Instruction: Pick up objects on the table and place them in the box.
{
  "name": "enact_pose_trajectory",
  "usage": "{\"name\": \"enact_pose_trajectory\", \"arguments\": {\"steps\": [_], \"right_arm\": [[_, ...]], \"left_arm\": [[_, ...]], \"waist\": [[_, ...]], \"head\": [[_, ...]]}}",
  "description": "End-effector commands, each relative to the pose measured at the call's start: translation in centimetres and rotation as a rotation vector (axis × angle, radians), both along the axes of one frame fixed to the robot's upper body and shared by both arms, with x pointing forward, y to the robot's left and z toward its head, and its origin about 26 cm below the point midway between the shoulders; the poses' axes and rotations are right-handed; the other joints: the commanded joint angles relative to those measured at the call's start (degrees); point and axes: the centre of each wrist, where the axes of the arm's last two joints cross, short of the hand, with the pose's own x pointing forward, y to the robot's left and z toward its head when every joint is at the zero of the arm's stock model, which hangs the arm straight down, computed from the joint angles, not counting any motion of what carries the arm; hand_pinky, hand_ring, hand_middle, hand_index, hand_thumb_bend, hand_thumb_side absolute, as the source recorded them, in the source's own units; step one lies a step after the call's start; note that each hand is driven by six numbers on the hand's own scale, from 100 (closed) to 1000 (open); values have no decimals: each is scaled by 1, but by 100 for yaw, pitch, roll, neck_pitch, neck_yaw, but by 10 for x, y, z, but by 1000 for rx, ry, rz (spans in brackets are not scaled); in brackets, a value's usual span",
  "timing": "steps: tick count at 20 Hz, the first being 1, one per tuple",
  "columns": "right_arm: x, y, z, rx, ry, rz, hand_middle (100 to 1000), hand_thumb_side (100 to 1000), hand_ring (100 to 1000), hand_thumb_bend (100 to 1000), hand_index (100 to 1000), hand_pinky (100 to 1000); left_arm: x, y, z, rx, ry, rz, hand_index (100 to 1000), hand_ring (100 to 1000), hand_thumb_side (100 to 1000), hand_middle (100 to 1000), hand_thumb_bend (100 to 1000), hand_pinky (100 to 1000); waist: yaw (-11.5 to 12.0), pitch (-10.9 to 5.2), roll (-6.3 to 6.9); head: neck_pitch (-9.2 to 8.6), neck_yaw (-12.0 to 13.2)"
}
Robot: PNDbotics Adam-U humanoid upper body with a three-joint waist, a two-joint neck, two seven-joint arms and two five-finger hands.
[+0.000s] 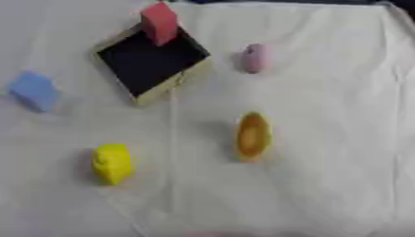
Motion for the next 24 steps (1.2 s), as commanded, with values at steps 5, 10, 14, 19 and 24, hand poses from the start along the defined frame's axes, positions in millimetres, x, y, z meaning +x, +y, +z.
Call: {"name": "enact_pose_trajectory", "arguments": {"steps": [5,10,14,19,24], "right_arm": [[-3,2,21,-274,-56,-2,646,152,761,100,790,875],[-5,1,26,-555,-28,-26,685,100,785,100,804,868],[-8,0,20,-791,12,-50,714,100,801,100,815,864],[-10,1,11,-1021,50,-28,731,137,806,100,824,859],[-10,4,7,-1224,96,33,763,192,831,100,832,862]], "left_arm": [[-2,2,8,35,-15,-3,748,641,565,593,100,675],[-2,2,8,42,-9,-6,748,641,570,593,100,676],[-2,1,8,50,-4,-11,748,641,574,594,100,676],[-2,0,8,66,1,-20,748,641,579,593,100,676],[-1,-1,9,69,4,-29,748,641,582,593,100,676]], "waist": [[3,-131,-11],[18,-121,-19],[26,-112,-40],[45,-104,-61],[79,-88,-69]], "head": [[-7,-14],[1,-51],[8,-80],[5,-104],[1,-131]]}}
